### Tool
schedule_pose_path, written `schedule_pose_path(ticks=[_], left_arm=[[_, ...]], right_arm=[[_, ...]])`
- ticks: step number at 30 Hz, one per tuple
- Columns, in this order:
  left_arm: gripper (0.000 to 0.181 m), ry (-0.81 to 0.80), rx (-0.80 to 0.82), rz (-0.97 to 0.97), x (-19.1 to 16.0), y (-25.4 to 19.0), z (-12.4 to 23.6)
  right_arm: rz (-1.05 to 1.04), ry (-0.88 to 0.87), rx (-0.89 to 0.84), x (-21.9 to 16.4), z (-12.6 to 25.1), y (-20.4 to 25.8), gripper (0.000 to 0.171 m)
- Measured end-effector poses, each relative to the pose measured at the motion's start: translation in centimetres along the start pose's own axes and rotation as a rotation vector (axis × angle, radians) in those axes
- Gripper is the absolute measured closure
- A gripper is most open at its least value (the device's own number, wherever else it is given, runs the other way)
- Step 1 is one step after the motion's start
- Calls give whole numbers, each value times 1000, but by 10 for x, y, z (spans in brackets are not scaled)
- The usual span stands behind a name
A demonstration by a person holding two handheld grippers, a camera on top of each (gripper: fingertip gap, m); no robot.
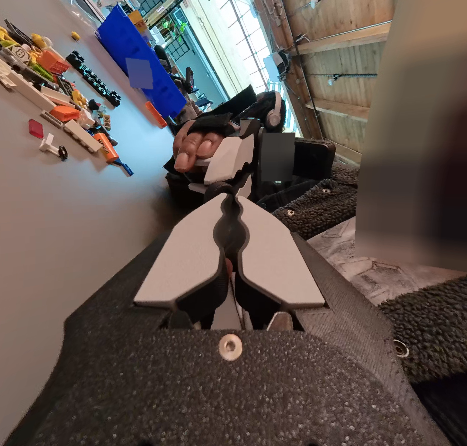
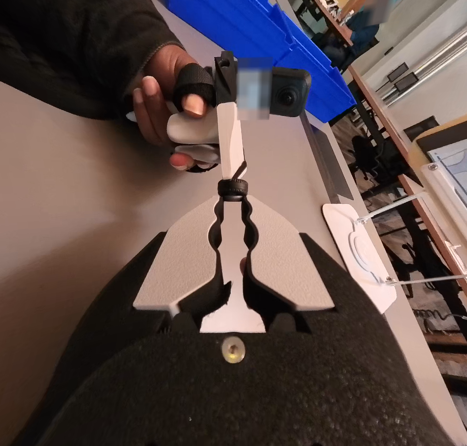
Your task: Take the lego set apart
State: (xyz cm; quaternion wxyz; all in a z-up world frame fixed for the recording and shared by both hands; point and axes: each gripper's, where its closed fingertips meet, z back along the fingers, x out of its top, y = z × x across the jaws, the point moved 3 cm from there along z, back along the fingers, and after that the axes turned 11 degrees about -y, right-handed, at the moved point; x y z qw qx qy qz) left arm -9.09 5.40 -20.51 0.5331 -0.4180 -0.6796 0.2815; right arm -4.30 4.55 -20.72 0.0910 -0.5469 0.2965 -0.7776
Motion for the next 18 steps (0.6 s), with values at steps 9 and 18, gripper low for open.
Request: schedule_pose_path(ticks=[9, 18], left_arm=[[181, -34, 29, -35, 7, 2, 5], [181, -36, 109, -130, 10, 5, 7]], right_arm=[[-12, -7, -13, 3, 11, -4, 159], [-101, -16, -36, 1, 15, -12, 161]])
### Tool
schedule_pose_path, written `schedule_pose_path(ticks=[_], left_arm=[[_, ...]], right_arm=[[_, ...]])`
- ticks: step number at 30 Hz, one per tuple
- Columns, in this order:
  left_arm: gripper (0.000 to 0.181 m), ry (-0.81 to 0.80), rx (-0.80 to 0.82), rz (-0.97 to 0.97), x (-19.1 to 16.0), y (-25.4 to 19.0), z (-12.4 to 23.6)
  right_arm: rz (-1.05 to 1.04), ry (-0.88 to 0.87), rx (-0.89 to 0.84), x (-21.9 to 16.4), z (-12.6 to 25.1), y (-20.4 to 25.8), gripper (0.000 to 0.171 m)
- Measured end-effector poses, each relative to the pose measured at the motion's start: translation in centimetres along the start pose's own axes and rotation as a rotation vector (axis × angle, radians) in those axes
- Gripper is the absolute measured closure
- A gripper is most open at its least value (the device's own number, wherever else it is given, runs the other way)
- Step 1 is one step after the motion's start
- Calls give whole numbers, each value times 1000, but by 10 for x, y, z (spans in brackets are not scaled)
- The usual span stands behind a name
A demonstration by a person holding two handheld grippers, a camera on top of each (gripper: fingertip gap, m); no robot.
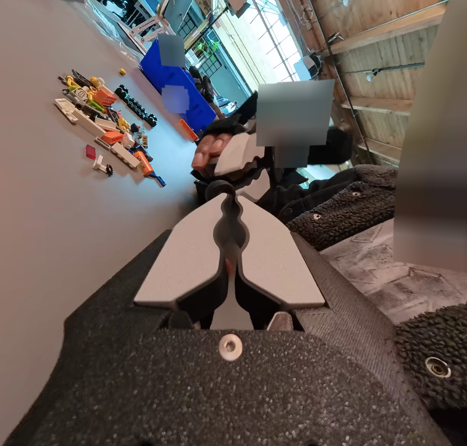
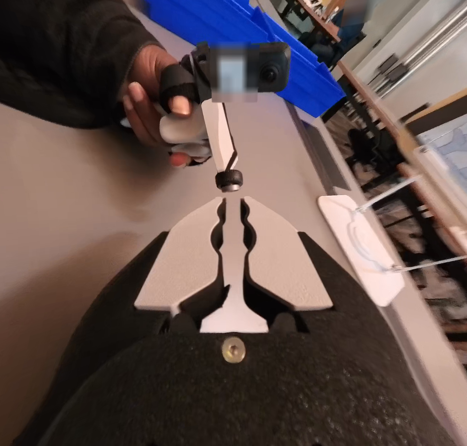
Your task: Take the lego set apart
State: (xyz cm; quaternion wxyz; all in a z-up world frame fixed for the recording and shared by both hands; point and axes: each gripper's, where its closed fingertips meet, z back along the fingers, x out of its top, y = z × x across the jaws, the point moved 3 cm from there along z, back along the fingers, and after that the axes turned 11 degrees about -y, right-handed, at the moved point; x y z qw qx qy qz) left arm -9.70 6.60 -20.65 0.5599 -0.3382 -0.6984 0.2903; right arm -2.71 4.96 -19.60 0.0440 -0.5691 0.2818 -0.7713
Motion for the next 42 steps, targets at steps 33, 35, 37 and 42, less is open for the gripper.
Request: schedule_pose_path(ticks=[33, 35, 37, 42], left_arm=[[181, 523, -15, -623, -55, -9, 6], [181, 534, -25, -637, -62, -8, 2], [181, 479, -28, -634, -50, -12, 3], [181, 425, 49, -655, -38, -6, 7]], right_arm=[[-281, -63, 315, -1, 0, 33, 171], [-276, -76, 291, 2, 3, 26, 171], [-246, -60, 260, -2, 3, 25, 171], [-263, -32, 222, -9, 5, 15, 171]])
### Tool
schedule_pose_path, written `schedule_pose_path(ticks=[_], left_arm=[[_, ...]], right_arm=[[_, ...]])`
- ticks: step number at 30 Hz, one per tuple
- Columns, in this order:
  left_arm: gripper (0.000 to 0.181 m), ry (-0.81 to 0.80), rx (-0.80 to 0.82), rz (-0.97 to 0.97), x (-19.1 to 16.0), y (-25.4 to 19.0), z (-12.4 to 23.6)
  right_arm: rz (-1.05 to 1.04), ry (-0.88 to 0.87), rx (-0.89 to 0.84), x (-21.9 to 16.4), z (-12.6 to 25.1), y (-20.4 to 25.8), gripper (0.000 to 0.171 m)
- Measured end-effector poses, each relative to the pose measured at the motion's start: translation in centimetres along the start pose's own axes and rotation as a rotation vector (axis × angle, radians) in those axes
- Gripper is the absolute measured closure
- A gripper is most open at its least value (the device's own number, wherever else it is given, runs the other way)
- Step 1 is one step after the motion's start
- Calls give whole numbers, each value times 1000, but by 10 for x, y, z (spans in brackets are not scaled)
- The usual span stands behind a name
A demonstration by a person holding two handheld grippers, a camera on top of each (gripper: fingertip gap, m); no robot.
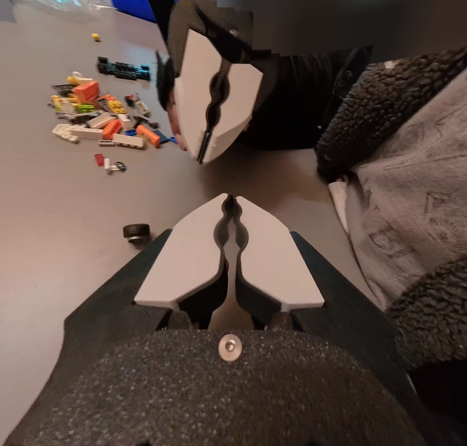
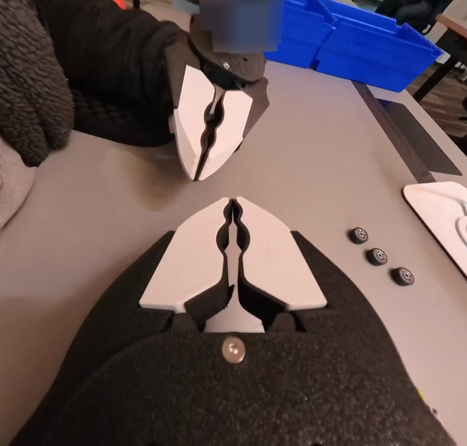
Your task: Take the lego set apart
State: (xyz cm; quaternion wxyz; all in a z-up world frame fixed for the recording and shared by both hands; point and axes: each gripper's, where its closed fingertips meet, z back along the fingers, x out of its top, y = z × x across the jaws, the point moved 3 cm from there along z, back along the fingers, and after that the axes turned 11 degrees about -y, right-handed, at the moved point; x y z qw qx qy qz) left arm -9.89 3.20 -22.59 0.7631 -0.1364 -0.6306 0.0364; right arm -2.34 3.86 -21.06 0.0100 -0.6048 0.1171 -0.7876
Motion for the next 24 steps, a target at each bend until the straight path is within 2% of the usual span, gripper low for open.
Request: schedule_pose_path(ticks=[4, 6, 9, 13, 15, 18, 24], left_arm=[[181, -8, 232, -1, 1, 32, 8], [167, 10, 323, 5, 2, 44, 14], [153, 132, 482, -34, -8, 66, 29], [153, 270, 458, -48, -24, 70, 45], [155, 320, 376, -11, -29, 62, 46], [153, 294, 307, -14, -26, 52, 35], [143, 407, 371, -147, -42, 58, 4]], right_arm=[[-55, 74, -88, -16, 2, -19, 157], [-81, 100, -144, -23, 6, -30, 155], [-96, 135, -184, -31, 9, -39, 153], [-95, 172, -182, -38, 6, -38, 153], [-85, 189, -176, -41, 5, -37, 153], [-81, 211, -166, -45, 3, -35, 154], [-81, 238, -152, -50, 0, -33, 155]])
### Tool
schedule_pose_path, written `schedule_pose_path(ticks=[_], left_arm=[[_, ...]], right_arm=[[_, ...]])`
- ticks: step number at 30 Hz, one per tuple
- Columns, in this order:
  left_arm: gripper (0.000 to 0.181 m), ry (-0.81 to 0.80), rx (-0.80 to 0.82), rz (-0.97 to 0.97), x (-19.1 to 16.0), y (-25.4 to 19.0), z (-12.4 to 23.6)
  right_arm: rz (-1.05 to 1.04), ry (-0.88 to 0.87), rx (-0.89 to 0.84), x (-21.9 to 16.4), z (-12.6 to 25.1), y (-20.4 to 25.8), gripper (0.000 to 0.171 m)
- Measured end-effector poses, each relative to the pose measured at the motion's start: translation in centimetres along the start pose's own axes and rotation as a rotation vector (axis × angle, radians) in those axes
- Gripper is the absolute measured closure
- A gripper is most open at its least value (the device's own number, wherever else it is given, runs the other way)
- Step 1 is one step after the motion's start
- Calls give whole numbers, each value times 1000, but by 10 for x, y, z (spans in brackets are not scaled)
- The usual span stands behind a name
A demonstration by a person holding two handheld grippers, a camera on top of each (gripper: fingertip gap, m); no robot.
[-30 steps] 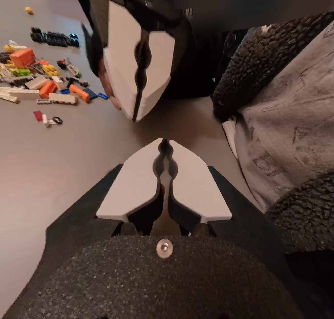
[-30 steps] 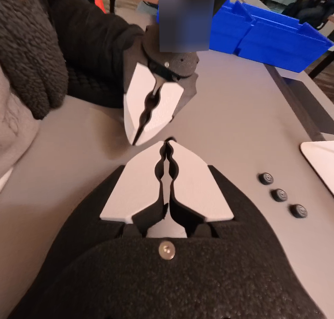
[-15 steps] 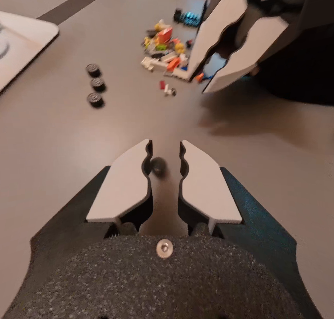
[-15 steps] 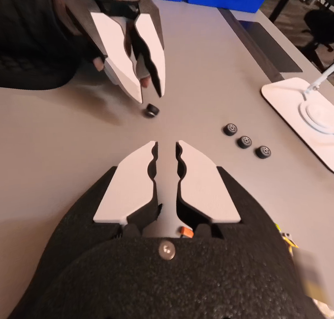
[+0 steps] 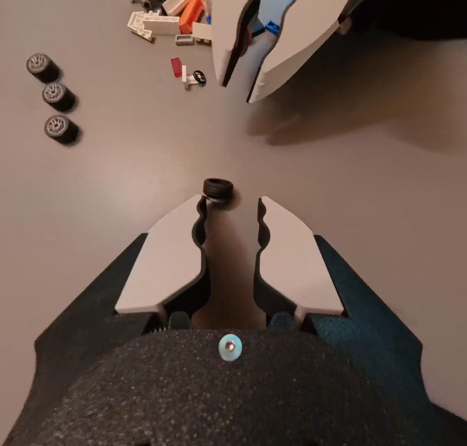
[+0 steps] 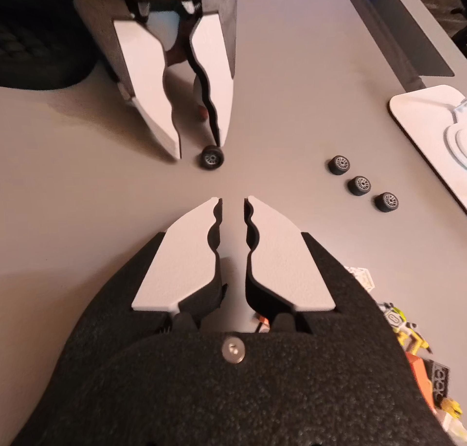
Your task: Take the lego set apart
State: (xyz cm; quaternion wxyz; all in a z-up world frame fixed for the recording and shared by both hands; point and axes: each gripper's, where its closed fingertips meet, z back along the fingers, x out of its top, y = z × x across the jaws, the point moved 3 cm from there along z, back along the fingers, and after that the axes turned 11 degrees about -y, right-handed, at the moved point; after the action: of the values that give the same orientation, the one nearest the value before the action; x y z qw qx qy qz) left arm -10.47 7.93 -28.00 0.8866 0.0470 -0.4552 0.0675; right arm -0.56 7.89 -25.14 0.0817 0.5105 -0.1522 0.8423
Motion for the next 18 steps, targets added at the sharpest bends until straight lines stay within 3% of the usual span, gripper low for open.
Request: schedule_pose_path(ticks=[5, 8, 18], left_arm=[[159, 27, 116, -118, 8, 6, -12], [179, 9, 106, -113, 8, 4, -12], [153, -95, 13, -49, 23, -5, -13]], right_arm=[[5, 31, 8, -5, -4, 2, 156], [7, 39, 15, -6, -5, 3, 156], [3, 63, 61, -12, -13, 9, 153]])
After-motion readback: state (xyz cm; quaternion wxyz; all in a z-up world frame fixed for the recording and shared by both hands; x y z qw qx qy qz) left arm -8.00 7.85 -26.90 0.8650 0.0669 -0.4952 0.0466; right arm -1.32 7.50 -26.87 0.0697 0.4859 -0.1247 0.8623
